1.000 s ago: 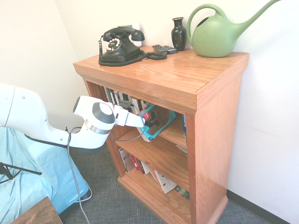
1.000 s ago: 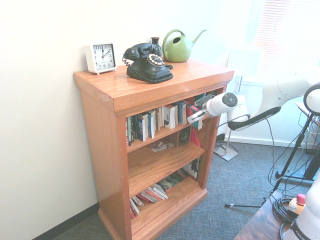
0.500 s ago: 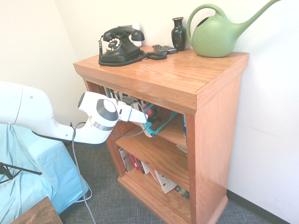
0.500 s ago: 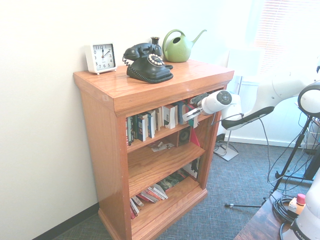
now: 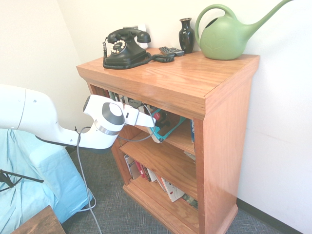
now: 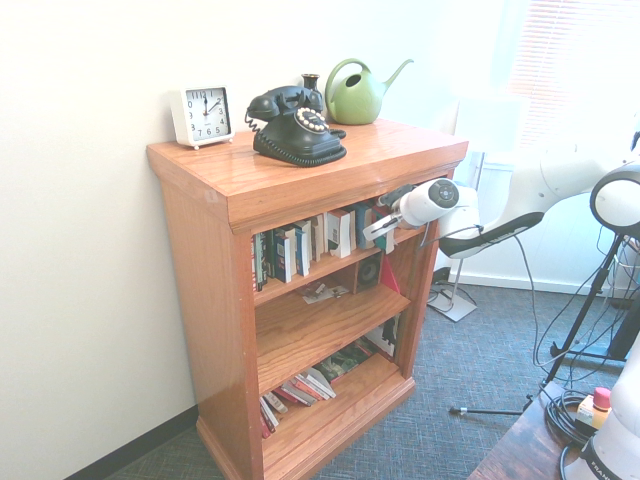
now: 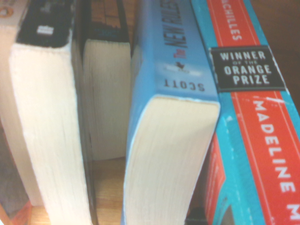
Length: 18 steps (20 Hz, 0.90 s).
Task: Organize the shelf
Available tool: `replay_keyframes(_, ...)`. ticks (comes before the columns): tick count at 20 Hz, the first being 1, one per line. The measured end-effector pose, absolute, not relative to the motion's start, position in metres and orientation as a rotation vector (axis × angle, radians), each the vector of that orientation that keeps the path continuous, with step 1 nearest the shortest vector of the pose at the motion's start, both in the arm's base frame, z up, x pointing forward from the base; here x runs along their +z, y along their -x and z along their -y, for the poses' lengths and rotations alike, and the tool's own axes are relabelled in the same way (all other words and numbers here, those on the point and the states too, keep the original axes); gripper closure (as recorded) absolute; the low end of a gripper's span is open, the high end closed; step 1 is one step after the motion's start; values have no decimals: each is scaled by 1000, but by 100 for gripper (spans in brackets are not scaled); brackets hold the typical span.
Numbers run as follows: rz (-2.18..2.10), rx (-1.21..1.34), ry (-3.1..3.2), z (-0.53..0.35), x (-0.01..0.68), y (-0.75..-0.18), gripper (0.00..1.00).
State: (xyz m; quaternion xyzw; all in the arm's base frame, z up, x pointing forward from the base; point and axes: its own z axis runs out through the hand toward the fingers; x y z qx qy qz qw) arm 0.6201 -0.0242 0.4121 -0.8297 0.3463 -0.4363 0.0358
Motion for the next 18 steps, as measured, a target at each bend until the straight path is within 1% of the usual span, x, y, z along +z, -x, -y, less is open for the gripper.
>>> replay_keyframes(10, -1009, -1351, 2542, 15, 421, -612, 0)
replay_keyframes(18, -940, -1344, 2525, -2, 433, -558, 0)
